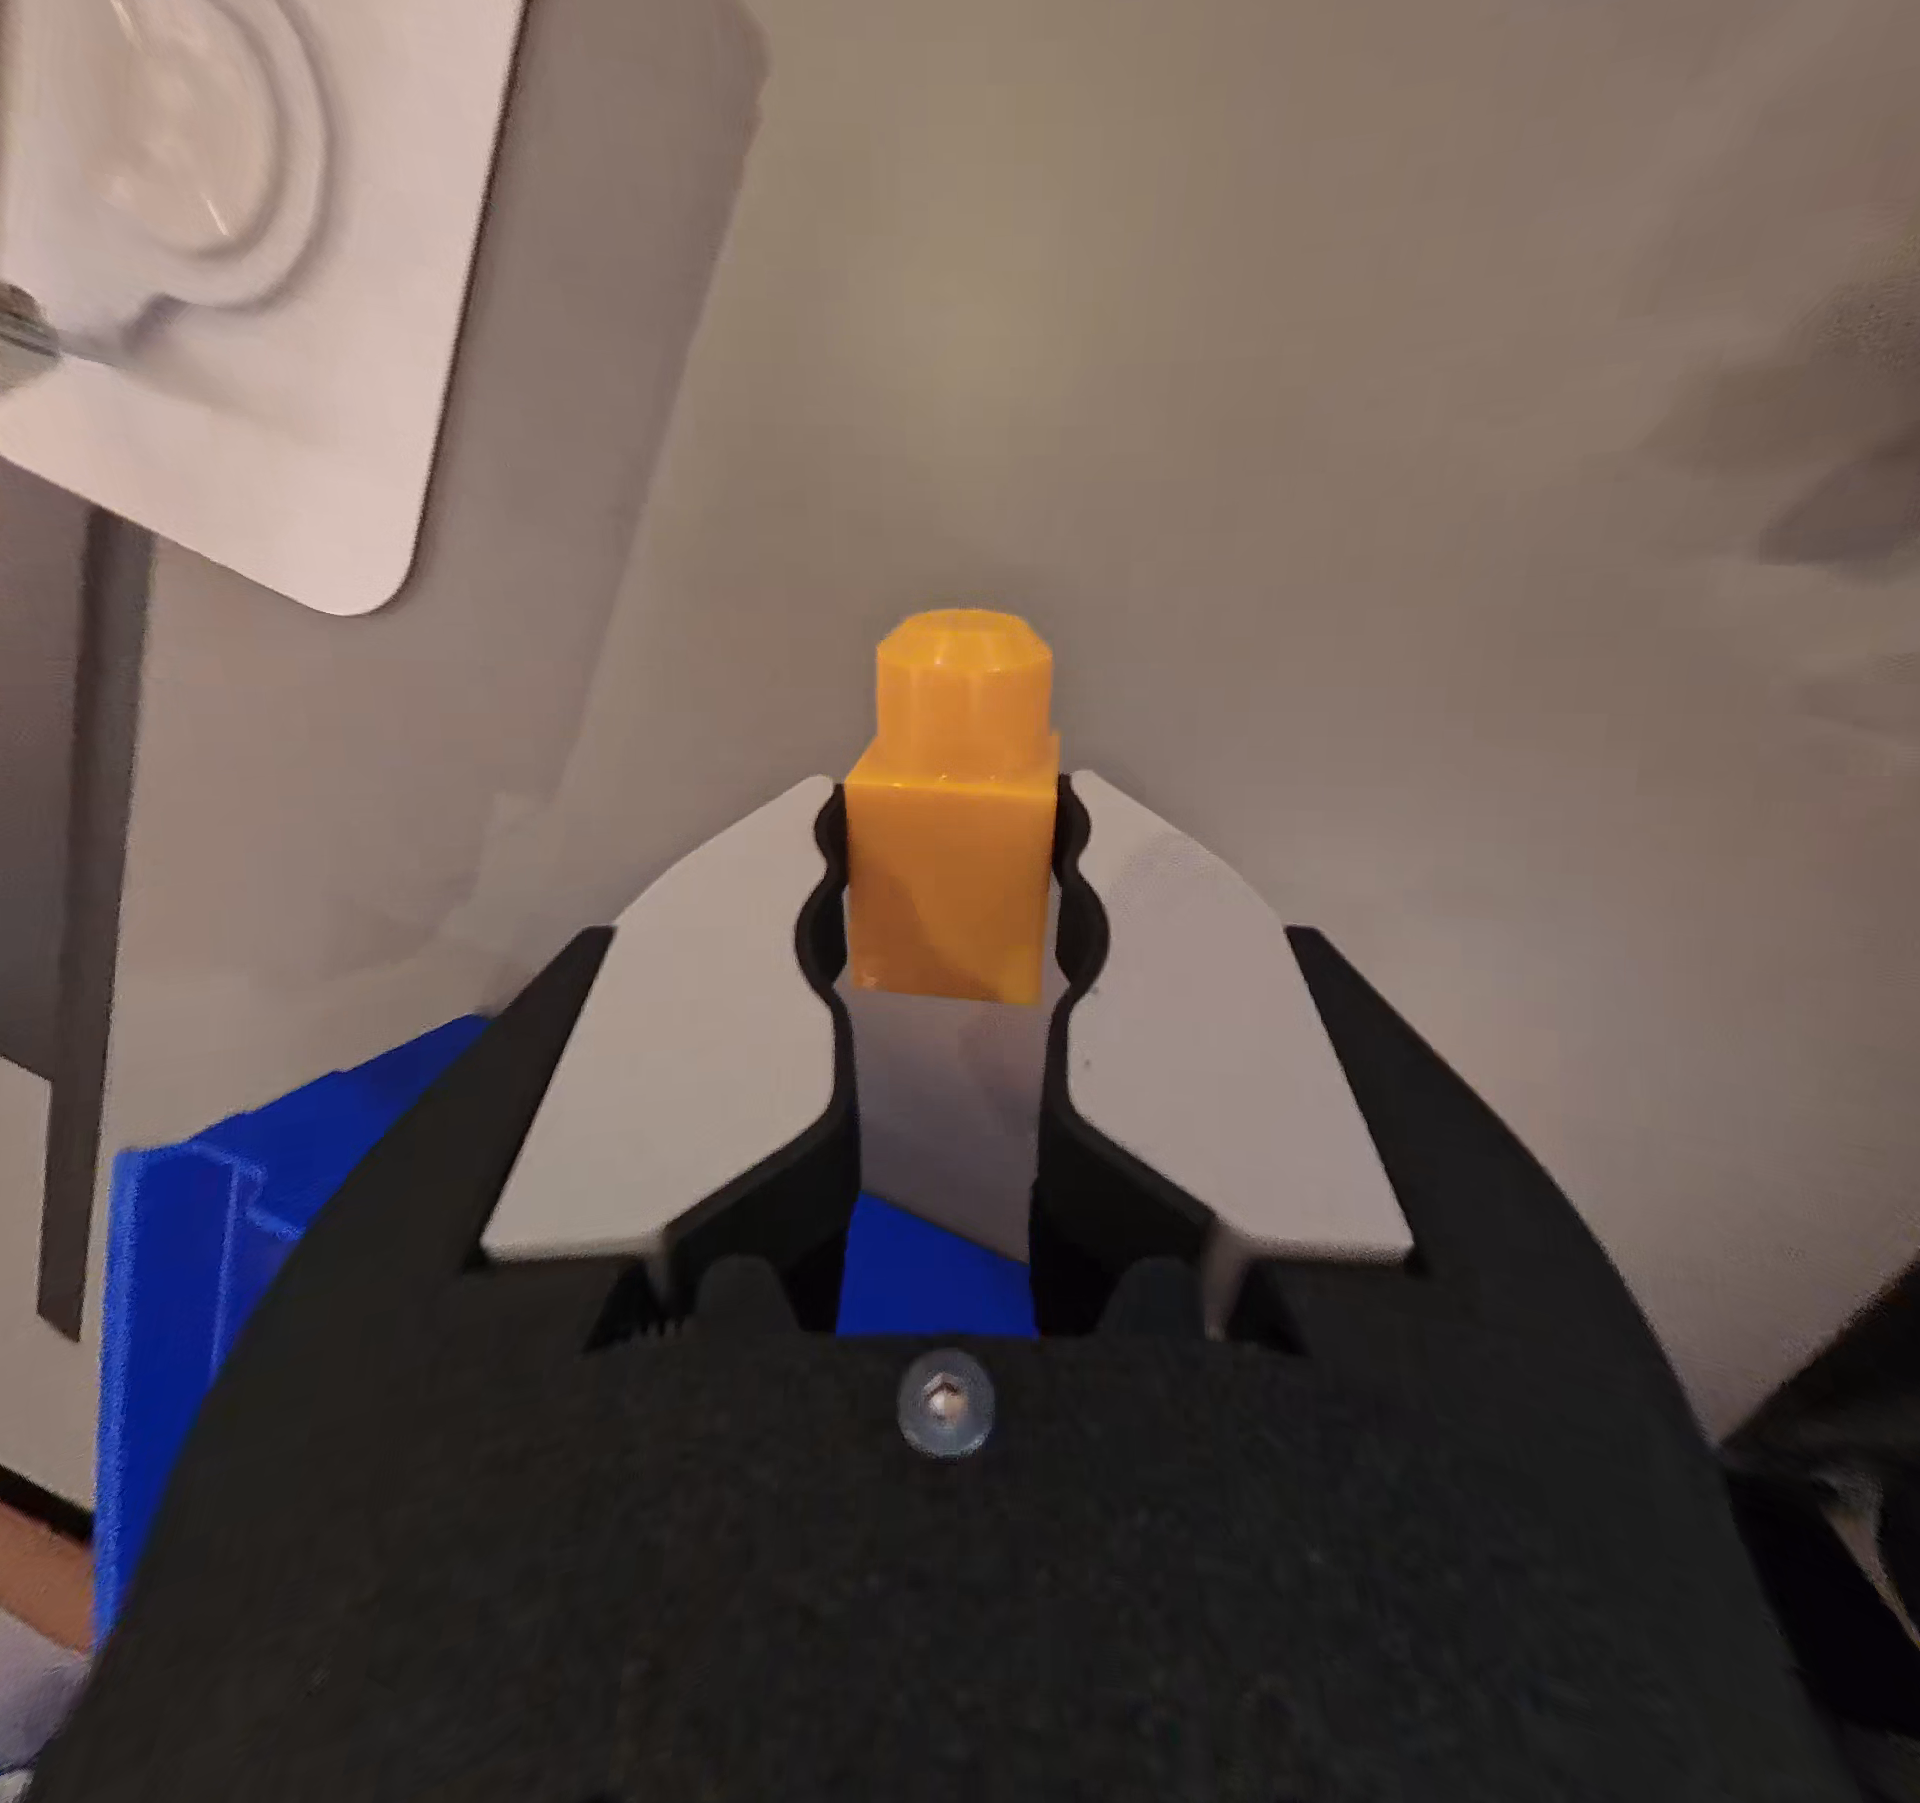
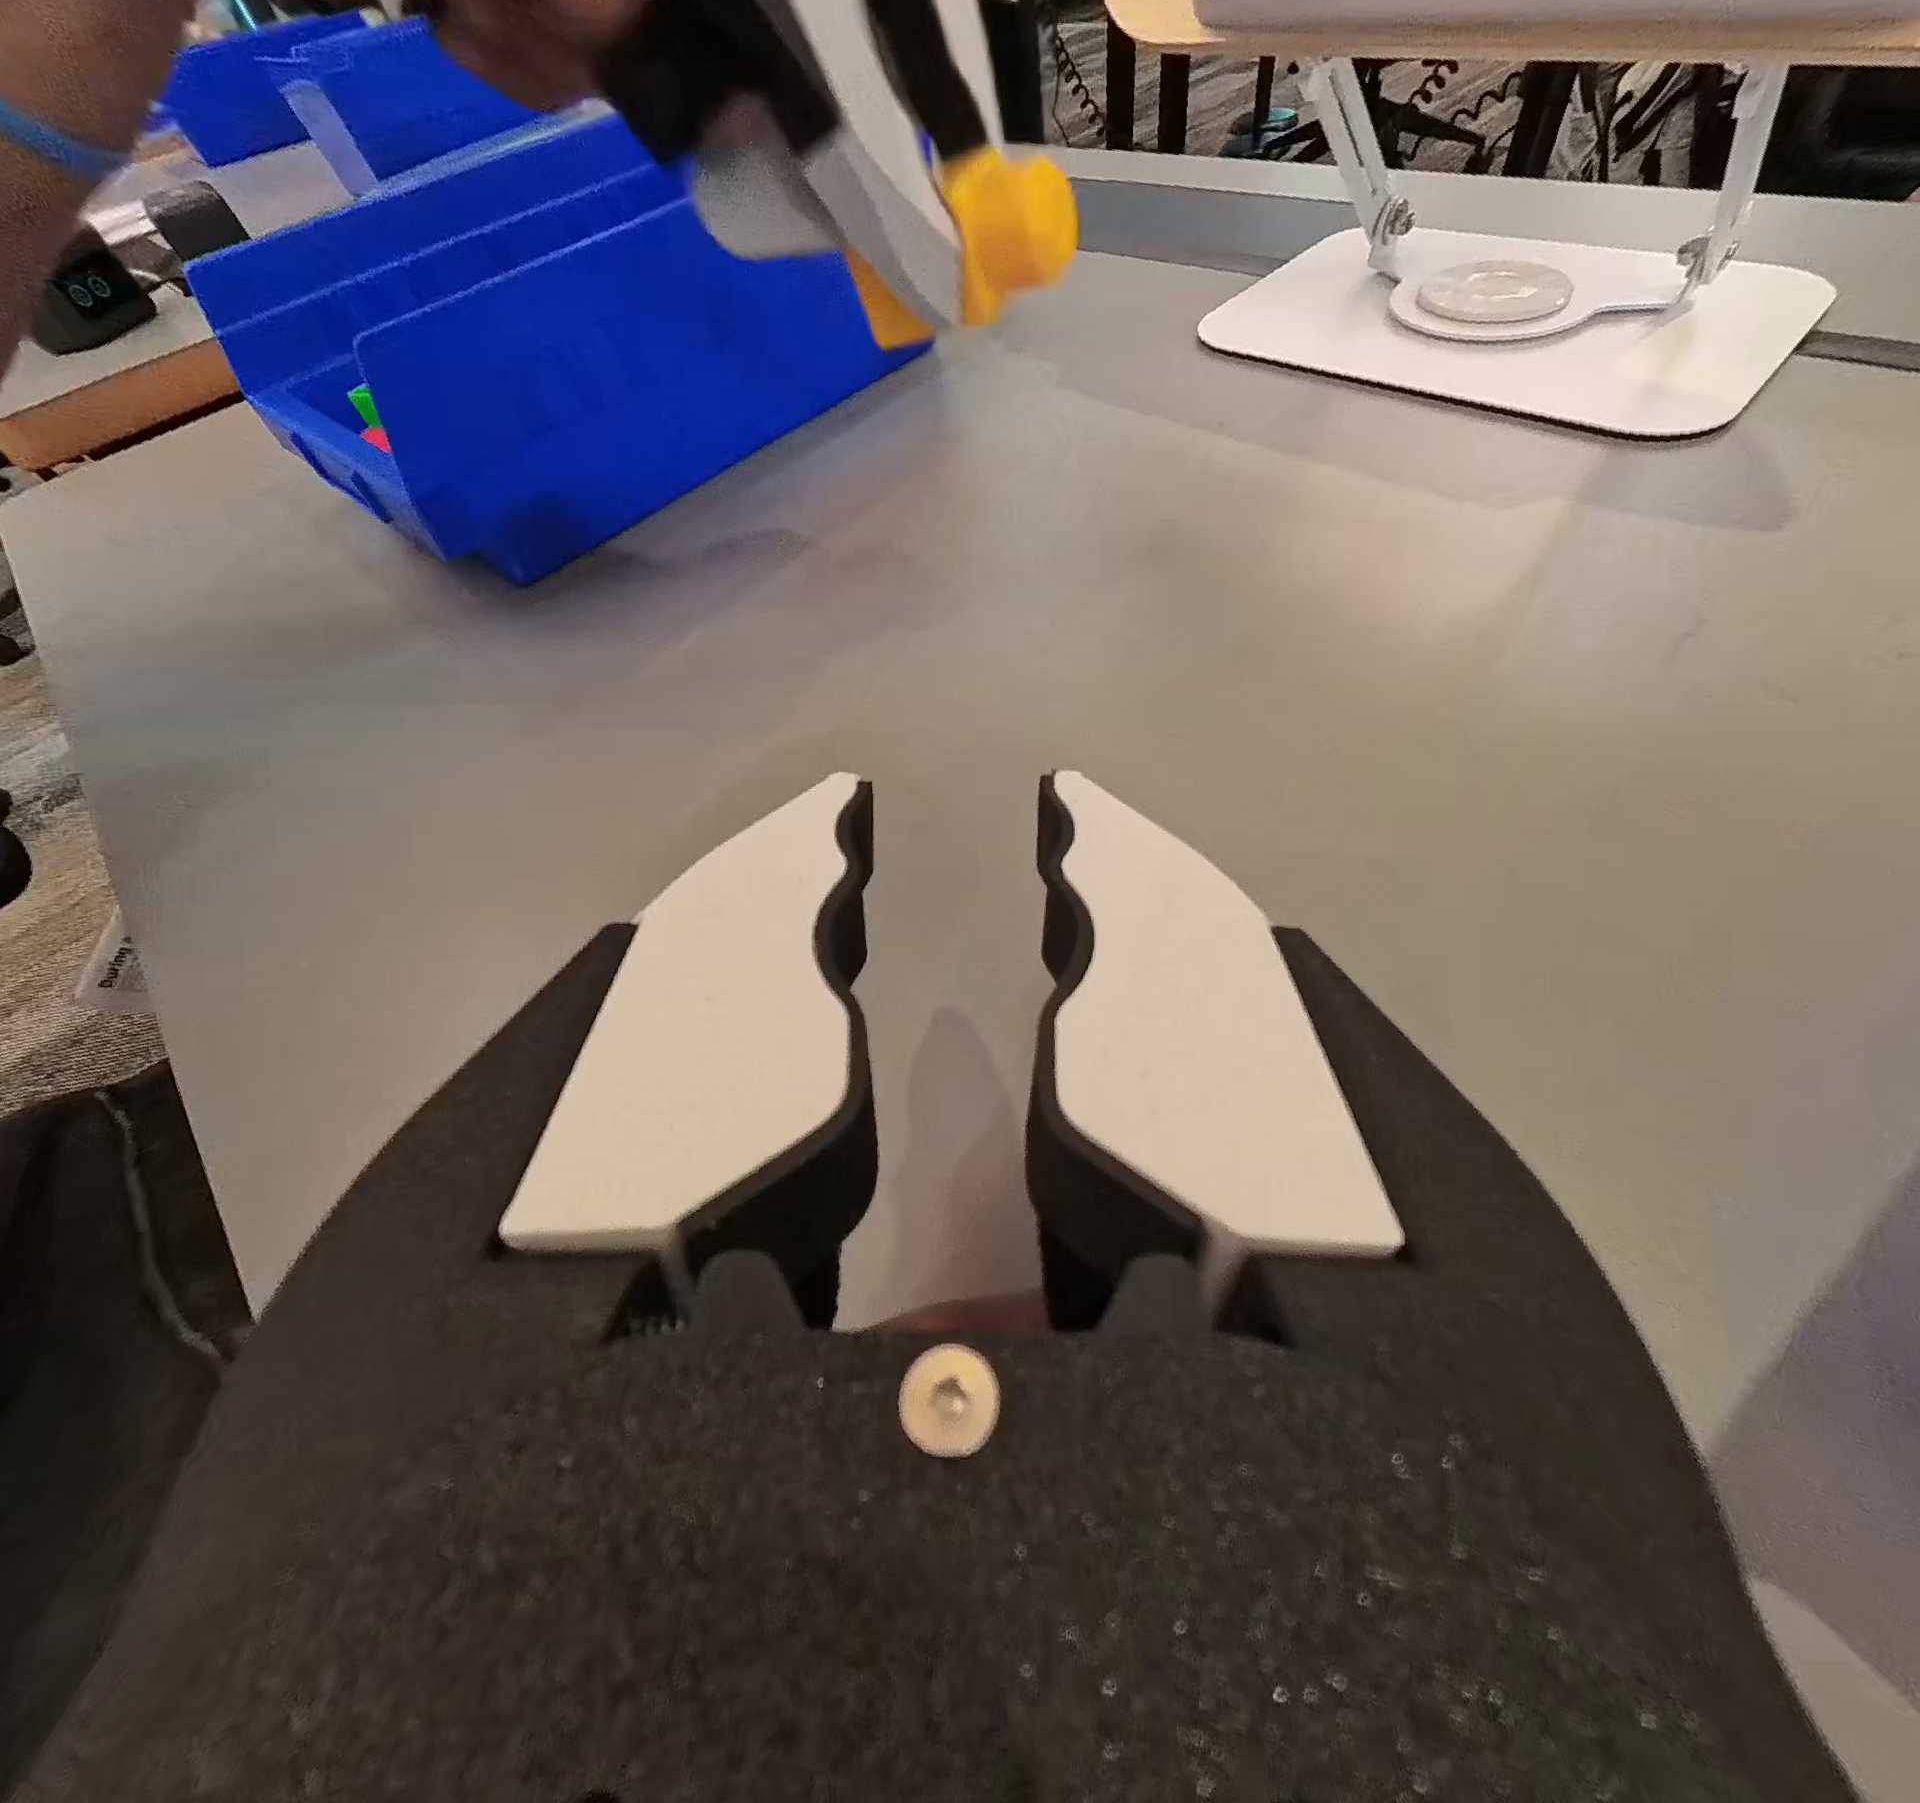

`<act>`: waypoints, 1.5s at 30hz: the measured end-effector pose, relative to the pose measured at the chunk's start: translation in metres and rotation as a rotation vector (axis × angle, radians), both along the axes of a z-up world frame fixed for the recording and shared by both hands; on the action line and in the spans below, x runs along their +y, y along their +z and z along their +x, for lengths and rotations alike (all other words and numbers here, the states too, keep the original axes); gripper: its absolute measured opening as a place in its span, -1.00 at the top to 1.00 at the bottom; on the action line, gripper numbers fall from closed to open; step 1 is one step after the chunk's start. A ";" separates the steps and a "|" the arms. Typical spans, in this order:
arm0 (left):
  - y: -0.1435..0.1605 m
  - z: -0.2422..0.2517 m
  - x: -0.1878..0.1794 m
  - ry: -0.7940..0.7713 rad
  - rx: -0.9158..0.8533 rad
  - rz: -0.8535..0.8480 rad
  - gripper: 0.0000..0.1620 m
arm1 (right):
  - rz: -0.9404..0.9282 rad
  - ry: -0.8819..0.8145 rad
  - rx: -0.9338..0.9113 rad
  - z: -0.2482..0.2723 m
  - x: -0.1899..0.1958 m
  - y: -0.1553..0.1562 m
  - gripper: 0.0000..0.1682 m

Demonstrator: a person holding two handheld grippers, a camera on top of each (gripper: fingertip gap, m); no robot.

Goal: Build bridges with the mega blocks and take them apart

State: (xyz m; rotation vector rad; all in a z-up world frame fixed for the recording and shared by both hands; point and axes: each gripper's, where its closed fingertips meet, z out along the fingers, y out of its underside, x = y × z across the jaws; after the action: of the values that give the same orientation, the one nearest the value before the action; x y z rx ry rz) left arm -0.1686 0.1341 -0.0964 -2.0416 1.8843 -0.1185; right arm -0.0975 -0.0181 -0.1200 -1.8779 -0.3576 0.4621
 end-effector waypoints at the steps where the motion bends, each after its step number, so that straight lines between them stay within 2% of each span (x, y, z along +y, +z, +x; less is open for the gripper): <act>1: -0.013 0.001 0.010 0.016 0.045 -0.012 0.55 | 0.000 -0.001 -0.003 0.000 0.000 0.000 0.65; 3: -0.038 -0.004 0.030 0.083 0.127 -0.049 0.55 | 0.001 -0.002 -0.007 0.000 0.000 0.000 0.65; 6: -0.064 -0.007 0.040 0.170 0.140 -0.128 0.55 | -0.004 0.002 -0.012 -0.001 0.000 -0.002 0.65; 13: -0.090 -0.013 0.028 0.227 0.150 -0.121 0.54 | -0.010 0.009 0.011 -0.001 -0.001 -0.002 0.65; 14: -0.092 -0.013 0.027 0.233 0.146 -0.111 0.50 | -0.012 0.011 0.016 -0.001 -0.001 -0.002 0.65; 16: -0.093 -0.012 0.023 0.246 0.134 -0.100 0.27 | -0.017 0.014 0.025 0.000 -0.001 -0.002 0.65; 18: -0.082 -0.012 0.018 0.263 0.083 -0.074 0.26 | -0.016 0.016 0.030 0.000 -0.002 -0.001 0.65; 21: -0.027 -0.016 0.000 0.291 -0.182 -0.040 0.29 | -0.017 0.021 0.028 -0.001 -0.003 0.000 0.65; 25: 0.034 -0.075 -0.030 0.412 -0.459 -0.029 0.27 | -0.022 0.035 0.040 -0.003 -0.003 -0.001 0.65; 30: 0.047 -0.181 -0.025 0.742 -0.704 0.078 0.22 | -0.036 0.053 0.054 -0.008 -0.003 -0.002 0.65; 33: 0.041 -0.213 -0.005 0.851 -0.809 0.118 0.14 | -0.038 0.064 0.063 -0.011 -0.004 -0.002 0.65; 35: 0.032 -0.223 0.017 0.873 -0.765 0.169 0.04 | -0.040 0.067 0.058 -0.012 -0.004 -0.002 0.65; 38: 0.014 -0.228 0.056 0.869 -0.620 0.249 0.04 | -0.036 0.064 0.030 -0.012 -0.006 -0.003 0.65; 40: -0.004 -0.228 0.082 0.867 -0.507 0.235 0.07 | -0.025 0.054 0.004 -0.011 -0.006 -0.002 0.65; 42: -0.020 -0.224 0.104 0.800 -0.368 0.208 0.14 | -0.025 0.054 -0.008 -0.011 -0.006 -0.003 0.65; 45: -0.033 -0.241 0.142 0.713 -0.101 0.264 0.13 | -0.027 0.056 -0.014 -0.011 -0.006 -0.005 0.65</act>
State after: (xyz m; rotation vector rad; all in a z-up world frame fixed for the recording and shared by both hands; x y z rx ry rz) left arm -0.4093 0.2762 -0.1297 -2.3189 0.9612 0.1957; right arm -0.1083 -0.0239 -0.1247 -1.9021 -0.4160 0.4934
